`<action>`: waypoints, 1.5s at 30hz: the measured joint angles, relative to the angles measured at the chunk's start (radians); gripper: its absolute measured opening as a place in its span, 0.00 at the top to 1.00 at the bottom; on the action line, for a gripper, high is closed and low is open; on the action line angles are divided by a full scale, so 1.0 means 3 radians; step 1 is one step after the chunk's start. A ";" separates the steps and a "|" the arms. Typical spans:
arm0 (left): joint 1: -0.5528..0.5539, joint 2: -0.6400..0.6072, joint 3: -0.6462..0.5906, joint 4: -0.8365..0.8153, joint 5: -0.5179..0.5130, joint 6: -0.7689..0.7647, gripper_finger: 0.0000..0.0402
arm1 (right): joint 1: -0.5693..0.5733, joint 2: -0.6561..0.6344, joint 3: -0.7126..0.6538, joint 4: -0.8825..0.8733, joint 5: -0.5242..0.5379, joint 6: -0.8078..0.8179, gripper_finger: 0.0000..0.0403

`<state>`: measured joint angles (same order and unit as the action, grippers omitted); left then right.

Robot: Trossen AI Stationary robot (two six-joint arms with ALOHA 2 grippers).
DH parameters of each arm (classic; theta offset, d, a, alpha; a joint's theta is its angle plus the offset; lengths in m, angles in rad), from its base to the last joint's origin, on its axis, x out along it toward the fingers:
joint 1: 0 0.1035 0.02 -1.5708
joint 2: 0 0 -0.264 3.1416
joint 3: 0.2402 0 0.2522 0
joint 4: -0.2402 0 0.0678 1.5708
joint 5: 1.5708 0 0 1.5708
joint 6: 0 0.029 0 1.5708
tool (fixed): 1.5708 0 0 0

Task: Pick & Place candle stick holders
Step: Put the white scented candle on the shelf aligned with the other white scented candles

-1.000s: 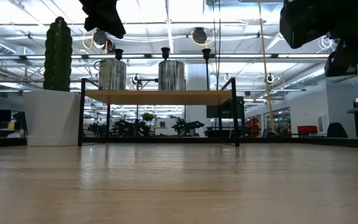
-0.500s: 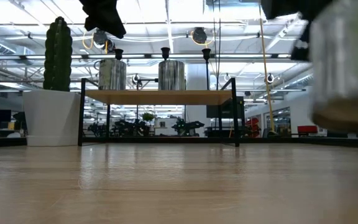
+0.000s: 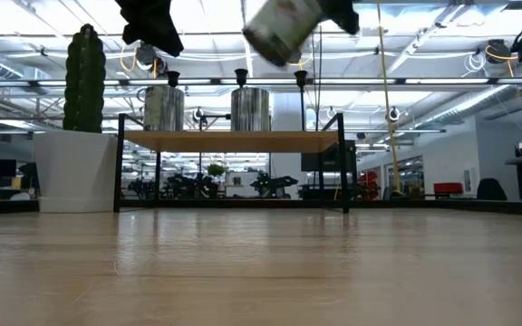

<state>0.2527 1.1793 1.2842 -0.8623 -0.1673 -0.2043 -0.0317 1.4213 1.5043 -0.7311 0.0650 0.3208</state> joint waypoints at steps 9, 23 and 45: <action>0.0000 0.0000 0.0000 0.0000 0.0000 0.0000 0.74 | -0.1034 0.0323 0.0997 -0.0996 0.0158 -0.0157 1.00; 0.0000 0.0000 0.0000 0.0275 -0.0001 0.0148 0.74 | -0.1860 0.0811 0.1061 -0.1270 -0.0307 -0.0440 1.00; 0.0000 0.0000 0.0000 0.0376 0.0000 0.0350 0.74 | -0.1921 0.1046 0.1063 -0.0985 -0.0310 -0.0528 0.97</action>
<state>0.2527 1.1793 1.2842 -0.7494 -0.1673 -0.0994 -0.6079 1.7350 1.8233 -1.0266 -0.0279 0.1625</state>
